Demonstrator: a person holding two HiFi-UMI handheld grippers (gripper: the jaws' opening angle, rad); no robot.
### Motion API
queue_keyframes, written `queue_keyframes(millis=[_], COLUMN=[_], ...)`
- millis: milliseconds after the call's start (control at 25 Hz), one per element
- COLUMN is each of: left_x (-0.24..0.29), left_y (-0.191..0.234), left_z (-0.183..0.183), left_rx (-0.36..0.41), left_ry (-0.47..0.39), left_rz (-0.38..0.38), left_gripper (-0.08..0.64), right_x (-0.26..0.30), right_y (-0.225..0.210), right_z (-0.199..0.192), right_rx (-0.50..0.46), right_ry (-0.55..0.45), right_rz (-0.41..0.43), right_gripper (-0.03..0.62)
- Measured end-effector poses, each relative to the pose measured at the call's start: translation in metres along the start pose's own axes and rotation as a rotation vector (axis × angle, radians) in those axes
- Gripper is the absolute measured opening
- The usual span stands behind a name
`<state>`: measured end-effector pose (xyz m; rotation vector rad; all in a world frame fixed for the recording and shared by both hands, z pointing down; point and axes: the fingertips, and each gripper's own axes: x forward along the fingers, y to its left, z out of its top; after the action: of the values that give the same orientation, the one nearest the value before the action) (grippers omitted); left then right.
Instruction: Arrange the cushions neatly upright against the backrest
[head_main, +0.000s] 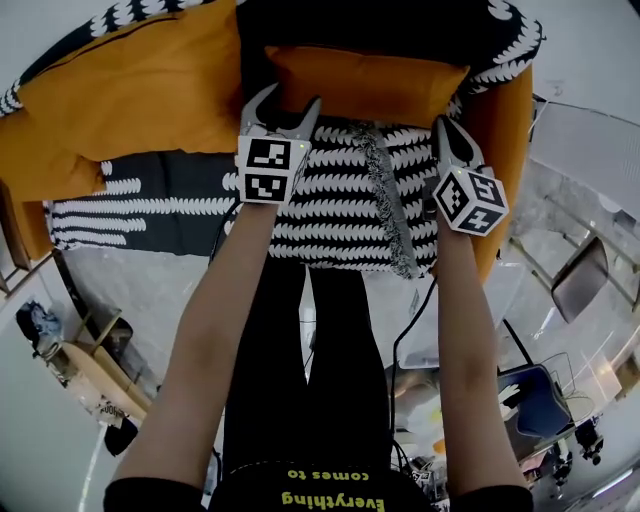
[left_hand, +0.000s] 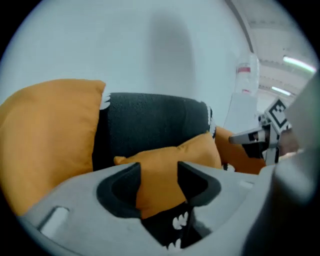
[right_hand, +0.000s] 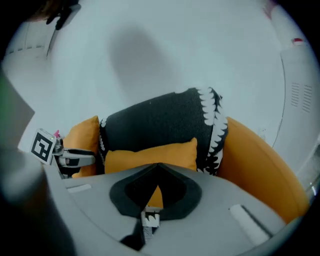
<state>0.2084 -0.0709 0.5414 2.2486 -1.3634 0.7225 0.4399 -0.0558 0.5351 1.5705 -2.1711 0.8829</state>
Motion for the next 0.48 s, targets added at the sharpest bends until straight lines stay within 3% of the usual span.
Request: queue_keyframes(millis=[160, 320, 480], left_x=[-0.049, -0.092, -0.134], left_y=[-0.002, -0.009, -0.011], left_z=[0.052, 0.078, 0.094], left_rx=[-0.151, -0.155, -0.154], left_ry=[-0.264, -0.332, -0.363], left_rz=[-0.042, -0.078, -0.061], left_gripper=[-0.002, -0.002, -0.002], right_x=[-0.037, -0.084, -0.129], right_y=[0.029, 0.059, 0.073], right_z=[0.044, 0.075, 0.095], right_rx=[-0.015, -0.065, -0.07], right_ry=[-0.163, -0.266, -0.311], right_rz=[0.024, 0.045, 0.035], right_gripper=[0.011, 0.011, 0.011])
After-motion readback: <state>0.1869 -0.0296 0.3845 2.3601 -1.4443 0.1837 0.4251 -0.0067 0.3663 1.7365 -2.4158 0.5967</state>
